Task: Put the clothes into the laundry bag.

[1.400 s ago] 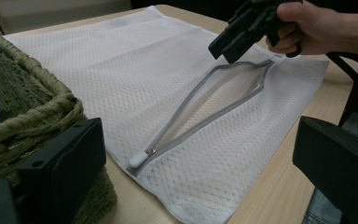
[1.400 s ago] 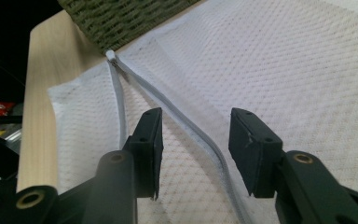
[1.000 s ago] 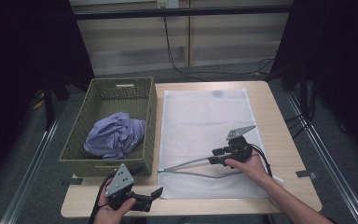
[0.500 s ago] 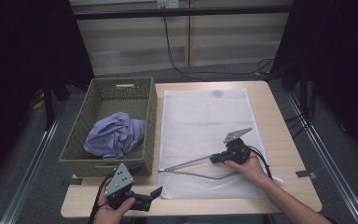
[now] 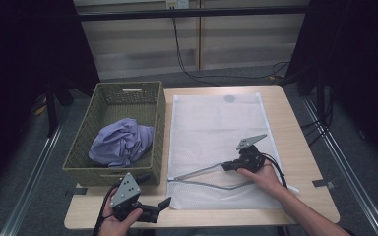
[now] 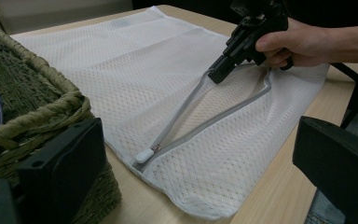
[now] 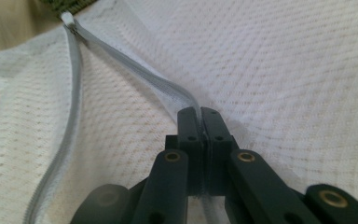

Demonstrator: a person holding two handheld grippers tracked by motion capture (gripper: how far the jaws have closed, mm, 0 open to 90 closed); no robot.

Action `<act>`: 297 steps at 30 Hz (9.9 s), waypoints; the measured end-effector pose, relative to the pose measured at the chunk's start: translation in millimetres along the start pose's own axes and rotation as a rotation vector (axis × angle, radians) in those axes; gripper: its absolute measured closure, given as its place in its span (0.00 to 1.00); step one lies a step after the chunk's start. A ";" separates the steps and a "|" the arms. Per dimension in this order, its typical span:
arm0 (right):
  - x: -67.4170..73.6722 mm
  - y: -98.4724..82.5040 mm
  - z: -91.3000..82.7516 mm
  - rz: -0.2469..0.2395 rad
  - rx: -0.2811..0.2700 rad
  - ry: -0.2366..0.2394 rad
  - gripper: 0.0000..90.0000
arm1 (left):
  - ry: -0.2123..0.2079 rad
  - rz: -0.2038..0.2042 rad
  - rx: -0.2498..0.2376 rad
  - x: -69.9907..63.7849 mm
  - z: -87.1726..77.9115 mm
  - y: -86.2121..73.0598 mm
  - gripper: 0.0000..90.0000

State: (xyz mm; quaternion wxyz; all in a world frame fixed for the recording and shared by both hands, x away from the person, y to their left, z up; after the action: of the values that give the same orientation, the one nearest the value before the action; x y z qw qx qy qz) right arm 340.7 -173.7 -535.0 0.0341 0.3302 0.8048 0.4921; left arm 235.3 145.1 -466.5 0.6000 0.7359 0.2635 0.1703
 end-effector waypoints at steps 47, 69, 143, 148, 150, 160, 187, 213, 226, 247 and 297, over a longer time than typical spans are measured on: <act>8.6 57.0 -36.2 -0.002 -0.257 0.061 0.98 | 0.021 -0.016 -0.020 2.9 -2.5 1.5 0.04; 6.5 91.5 -44.6 -0.009 -0.344 0.097 0.98 | 0.026 -0.010 -0.019 4.1 -3.5 1.7 0.04; 4.0 111.8 -44.1 -0.027 -0.388 0.123 0.99 | 0.231 -0.022 0.073 171.1 -8.0 86.4 0.08; 3.1 111.7 -44.1 -0.027 -0.389 0.124 0.99 | 0.263 -0.033 0.129 193.2 6.3 83.9 0.07; 2.8 111.9 -44.1 -0.026 -0.390 0.125 0.99 | 0.264 -0.054 0.138 200.7 9.8 82.2 0.07; 2.0 111.3 -43.6 -0.029 -0.387 0.130 0.99 | 0.239 -0.061 0.228 219.4 34.0 60.2 0.08; 0.1 105.4 -40.4 -0.020 -0.366 0.124 0.99 | 0.174 -0.073 0.556 234.6 65.4 -1.2 0.03; -0.4 102.4 -37.0 -0.023 -0.349 0.124 0.98 | 0.216 -0.118 0.685 236.9 75.7 -34.8 0.00; -1.8 101.5 -34.4 -0.018 -0.341 0.125 0.99 | 0.211 -0.142 0.797 241.2 69.2 -18.9 0.68; -3.2 101.8 -34.8 -0.017 -0.342 0.118 0.99 | 0.214 -0.181 0.568 231.2 62.5 21.5 0.78; 1.1 103.7 -37.8 -0.027 -0.353 0.120 0.99 | 0.256 -0.136 0.040 216.6 -1.8 97.0 0.77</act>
State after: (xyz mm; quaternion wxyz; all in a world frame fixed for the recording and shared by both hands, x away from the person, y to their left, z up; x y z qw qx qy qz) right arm 377.0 -171.3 -430.8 0.0501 0.2786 0.7107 0.6441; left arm 426.0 261.1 -386.0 0.5569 0.7004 0.3904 0.2166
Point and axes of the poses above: each handheld gripper's, and its own axes: z roughly forward along the jaws, y roughly out of its top, x roughly to its left, the point moved 5 cm from there along z, roughly forward along the jaws, and after that the axes turned 11 degrees about -x, right-handed, at the moved point
